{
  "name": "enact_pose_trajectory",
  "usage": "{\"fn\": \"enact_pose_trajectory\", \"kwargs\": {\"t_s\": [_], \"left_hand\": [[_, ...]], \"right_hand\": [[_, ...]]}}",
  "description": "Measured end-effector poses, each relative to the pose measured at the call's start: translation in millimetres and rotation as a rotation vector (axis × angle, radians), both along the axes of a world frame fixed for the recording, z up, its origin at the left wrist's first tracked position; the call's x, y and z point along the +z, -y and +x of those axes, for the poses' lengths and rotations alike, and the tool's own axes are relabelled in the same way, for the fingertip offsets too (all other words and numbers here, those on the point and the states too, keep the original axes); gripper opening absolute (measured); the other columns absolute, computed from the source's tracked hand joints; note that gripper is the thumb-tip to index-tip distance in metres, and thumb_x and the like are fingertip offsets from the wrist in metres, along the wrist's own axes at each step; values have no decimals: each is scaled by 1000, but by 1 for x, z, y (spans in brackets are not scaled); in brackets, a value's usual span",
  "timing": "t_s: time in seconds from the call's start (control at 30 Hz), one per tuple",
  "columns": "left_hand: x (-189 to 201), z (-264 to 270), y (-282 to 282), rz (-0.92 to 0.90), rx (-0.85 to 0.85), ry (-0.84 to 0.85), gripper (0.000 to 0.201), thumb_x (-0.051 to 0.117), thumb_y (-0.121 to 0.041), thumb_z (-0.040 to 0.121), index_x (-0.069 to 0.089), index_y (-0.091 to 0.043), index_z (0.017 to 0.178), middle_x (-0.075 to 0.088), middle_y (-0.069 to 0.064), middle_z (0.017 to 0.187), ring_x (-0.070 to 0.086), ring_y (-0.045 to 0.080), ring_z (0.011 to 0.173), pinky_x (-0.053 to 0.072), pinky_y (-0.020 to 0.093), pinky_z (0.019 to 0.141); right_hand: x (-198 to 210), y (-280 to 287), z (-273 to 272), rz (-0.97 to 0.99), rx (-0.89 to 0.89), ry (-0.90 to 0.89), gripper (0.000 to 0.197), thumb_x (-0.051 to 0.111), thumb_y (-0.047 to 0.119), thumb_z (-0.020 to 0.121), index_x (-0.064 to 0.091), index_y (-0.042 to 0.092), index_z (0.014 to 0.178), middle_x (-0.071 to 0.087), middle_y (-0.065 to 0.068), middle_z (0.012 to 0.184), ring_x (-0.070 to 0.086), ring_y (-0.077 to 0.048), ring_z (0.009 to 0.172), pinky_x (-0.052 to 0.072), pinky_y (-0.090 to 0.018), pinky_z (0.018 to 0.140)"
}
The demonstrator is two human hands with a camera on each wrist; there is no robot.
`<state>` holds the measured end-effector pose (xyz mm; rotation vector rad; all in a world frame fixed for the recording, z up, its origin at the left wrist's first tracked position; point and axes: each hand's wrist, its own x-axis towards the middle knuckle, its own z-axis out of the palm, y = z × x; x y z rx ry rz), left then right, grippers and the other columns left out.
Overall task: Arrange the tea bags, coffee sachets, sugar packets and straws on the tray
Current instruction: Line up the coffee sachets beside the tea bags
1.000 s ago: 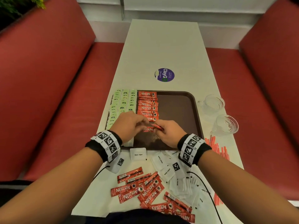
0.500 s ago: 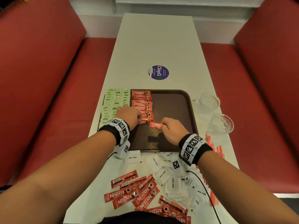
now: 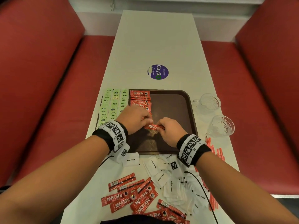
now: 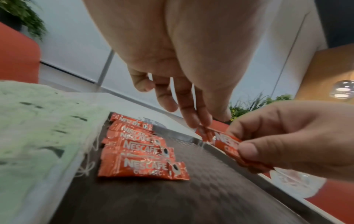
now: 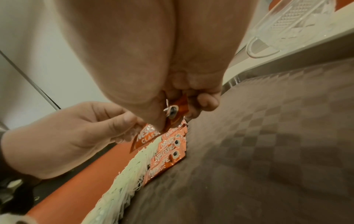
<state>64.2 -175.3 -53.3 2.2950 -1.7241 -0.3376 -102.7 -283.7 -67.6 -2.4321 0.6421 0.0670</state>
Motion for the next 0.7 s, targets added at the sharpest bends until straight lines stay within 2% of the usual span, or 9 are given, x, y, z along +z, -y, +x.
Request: {"fn": "enact_pose_trajectory", "kwargs": {"t_s": [0.1,0.23,0.37,0.4,0.47,0.53,0.63,0.7], "left_hand": [[2,-6,-5,27,-88,43,23,60,-49,93,73,-34,103,67,-15,95,52,12,94,39,36,88],[0,-4,-12,63,-42,22,18,62,-48,91,72,-33,95,66,-16,91,49,11,93,39,36,87],[0,-4,-19,90,19,-46,13,66,-44,90,72,-33,92,63,-16,91,49,11,95,40,35,89],[0,-5,-20,93,40,-49,12,66,-43,90,72,-33,91,62,-16,90,48,10,95,40,35,90],[-2,-3,-20,105,98,-32,10,66,-41,91,71,-33,90,60,-16,88,47,10,94,40,36,91],[-6,4,-20,153,160,28,10,64,-43,92,69,-35,89,63,-14,92,50,13,97,41,40,93],[-12,15,-20,297,206,104,12,64,-47,91,67,-37,85,66,-12,93,52,17,101,41,42,94],[-16,18,-19,380,202,135,13,65,-49,89,70,-37,89,67,-12,96,52,18,104,40,41,94]], "right_hand": [[4,-3,3,1,21,50,11,58,21,98,66,16,104,53,3,93,53,-15,85,42,-28,78],[7,-2,5,13,15,27,10,63,27,96,67,19,100,56,6,93,55,-13,86,45,-28,79],[5,-2,6,19,11,-2,9,65,29,94,68,20,95,56,9,86,56,-12,83,43,-27,76],[4,-4,6,30,-6,-4,10,66,30,94,67,21,98,58,9,88,58,-13,85,44,-27,77],[2,-4,5,63,-54,-25,27,69,34,91,63,23,115,62,8,100,60,-13,93,49,-29,84],[-1,-1,1,69,-54,-93,44,72,39,88,58,23,126,61,9,105,59,-11,95,50,-28,87],[-4,4,-10,52,65,-251,39,74,44,84,63,24,116,61,12,96,59,-9,88,49,-26,80],[-3,3,-16,61,166,-339,34,77,45,81,67,26,108,64,12,94,61,-9,85,49,-25,76]]}}
